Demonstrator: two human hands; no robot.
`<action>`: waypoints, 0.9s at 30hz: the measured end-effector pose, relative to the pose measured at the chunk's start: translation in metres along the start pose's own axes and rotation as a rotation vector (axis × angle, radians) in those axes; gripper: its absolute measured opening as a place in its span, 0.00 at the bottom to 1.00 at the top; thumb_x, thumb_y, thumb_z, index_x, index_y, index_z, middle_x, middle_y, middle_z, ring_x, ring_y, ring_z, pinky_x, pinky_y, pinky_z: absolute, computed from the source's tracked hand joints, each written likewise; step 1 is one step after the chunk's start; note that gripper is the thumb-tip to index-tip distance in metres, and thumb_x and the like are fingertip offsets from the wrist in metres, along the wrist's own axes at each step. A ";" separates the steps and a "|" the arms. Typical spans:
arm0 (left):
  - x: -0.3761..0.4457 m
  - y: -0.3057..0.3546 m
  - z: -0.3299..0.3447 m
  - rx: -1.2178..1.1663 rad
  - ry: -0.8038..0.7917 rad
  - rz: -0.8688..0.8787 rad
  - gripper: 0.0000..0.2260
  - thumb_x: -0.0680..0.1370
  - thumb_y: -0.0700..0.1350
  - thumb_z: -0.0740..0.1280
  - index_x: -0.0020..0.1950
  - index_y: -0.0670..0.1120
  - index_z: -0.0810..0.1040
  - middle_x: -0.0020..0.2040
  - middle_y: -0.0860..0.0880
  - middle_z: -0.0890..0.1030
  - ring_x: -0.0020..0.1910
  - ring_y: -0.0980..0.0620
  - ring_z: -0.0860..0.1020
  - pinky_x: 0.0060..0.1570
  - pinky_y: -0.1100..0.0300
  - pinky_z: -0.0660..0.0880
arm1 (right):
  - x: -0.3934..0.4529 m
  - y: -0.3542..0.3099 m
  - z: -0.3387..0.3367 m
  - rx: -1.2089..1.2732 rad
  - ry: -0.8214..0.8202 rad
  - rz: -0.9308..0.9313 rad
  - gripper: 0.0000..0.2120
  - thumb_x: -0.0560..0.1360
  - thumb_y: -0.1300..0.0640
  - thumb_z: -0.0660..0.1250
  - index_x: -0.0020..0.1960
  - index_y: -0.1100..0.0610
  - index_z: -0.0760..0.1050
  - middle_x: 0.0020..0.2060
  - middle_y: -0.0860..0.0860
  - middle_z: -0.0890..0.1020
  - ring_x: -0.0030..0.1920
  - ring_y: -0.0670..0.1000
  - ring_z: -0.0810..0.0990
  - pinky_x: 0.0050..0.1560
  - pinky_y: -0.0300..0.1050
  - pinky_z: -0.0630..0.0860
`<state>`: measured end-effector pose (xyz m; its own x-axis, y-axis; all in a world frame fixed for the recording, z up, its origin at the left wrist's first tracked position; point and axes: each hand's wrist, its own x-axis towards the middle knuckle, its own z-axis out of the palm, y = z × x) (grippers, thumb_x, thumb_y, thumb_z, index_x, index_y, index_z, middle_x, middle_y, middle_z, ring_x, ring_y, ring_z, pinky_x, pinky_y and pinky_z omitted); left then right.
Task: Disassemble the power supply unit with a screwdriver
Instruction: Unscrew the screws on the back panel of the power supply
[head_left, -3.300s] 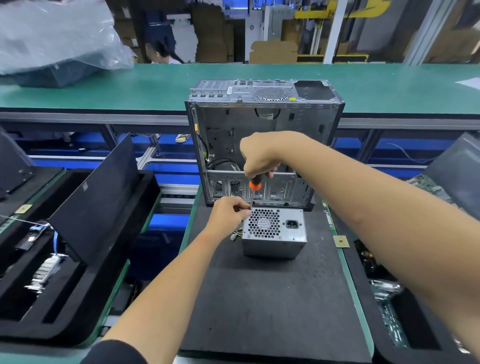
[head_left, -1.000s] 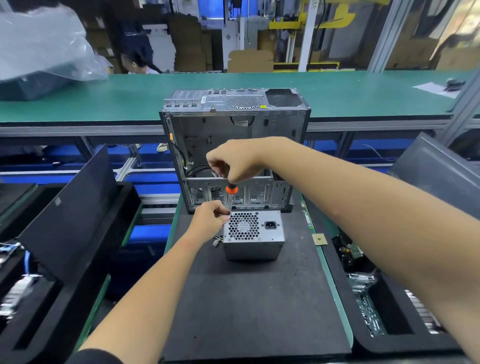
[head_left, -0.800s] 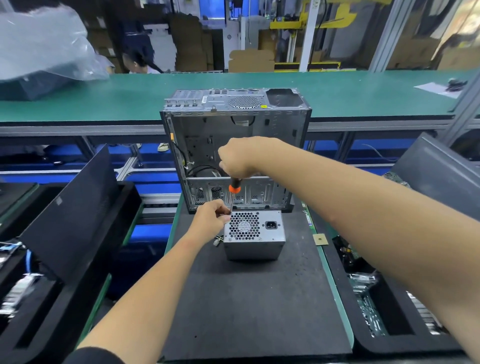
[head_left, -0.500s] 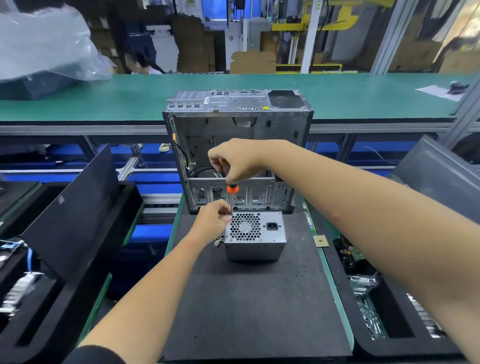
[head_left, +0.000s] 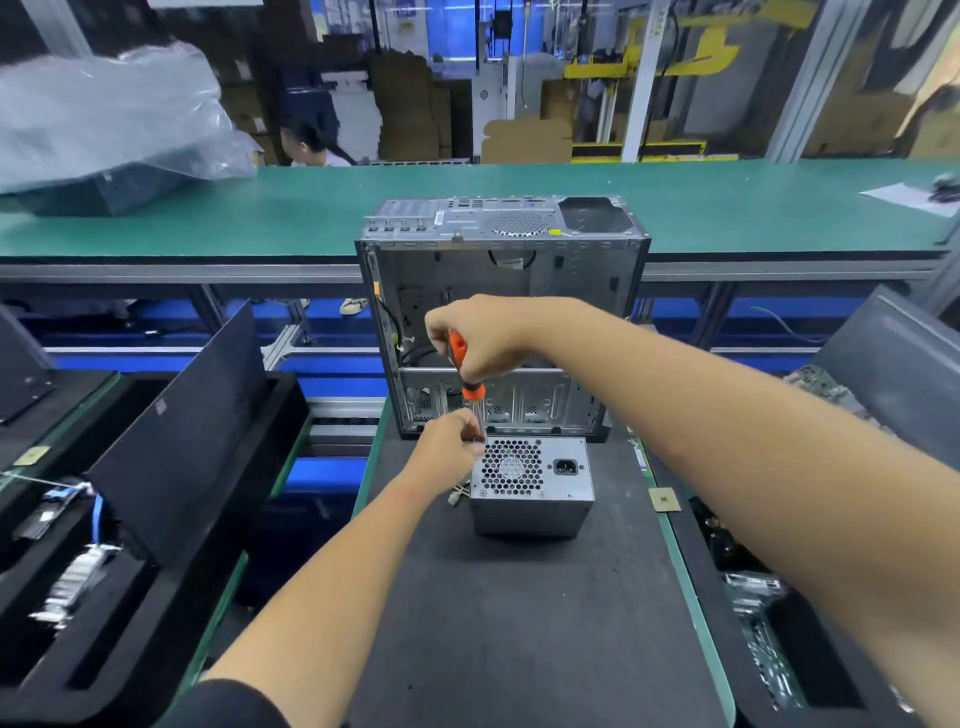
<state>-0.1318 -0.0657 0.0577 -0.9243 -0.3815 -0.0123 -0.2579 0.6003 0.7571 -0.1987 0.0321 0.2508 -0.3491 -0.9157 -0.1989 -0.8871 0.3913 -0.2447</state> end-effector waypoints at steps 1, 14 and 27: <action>0.000 0.000 0.000 0.004 -0.007 -0.003 0.13 0.74 0.36 0.68 0.36 0.51 0.70 0.33 0.52 0.75 0.30 0.57 0.70 0.27 0.70 0.65 | 0.001 -0.002 0.001 -0.010 0.026 0.035 0.09 0.73 0.52 0.68 0.44 0.53 0.68 0.44 0.55 0.80 0.35 0.56 0.83 0.35 0.47 0.78; 0.007 0.000 0.001 -0.002 -0.006 0.017 0.14 0.73 0.36 0.68 0.36 0.53 0.71 0.35 0.54 0.75 0.31 0.59 0.71 0.28 0.75 0.66 | 0.001 0.003 -0.003 -0.078 -0.054 0.219 0.11 0.75 0.49 0.63 0.48 0.57 0.71 0.39 0.55 0.81 0.26 0.54 0.82 0.30 0.47 0.80; 0.005 0.001 0.001 0.033 -0.021 0.013 0.10 0.75 0.37 0.68 0.40 0.50 0.72 0.37 0.52 0.75 0.35 0.56 0.72 0.31 0.69 0.65 | -0.008 0.012 0.000 -0.049 -0.002 0.048 0.09 0.71 0.58 0.69 0.47 0.55 0.69 0.44 0.52 0.78 0.42 0.55 0.81 0.37 0.47 0.76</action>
<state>-0.1367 -0.0661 0.0579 -0.9332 -0.3590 -0.0167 -0.2548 0.6284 0.7350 -0.2062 0.0441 0.2496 -0.3907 -0.8960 -0.2111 -0.8832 0.4295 -0.1883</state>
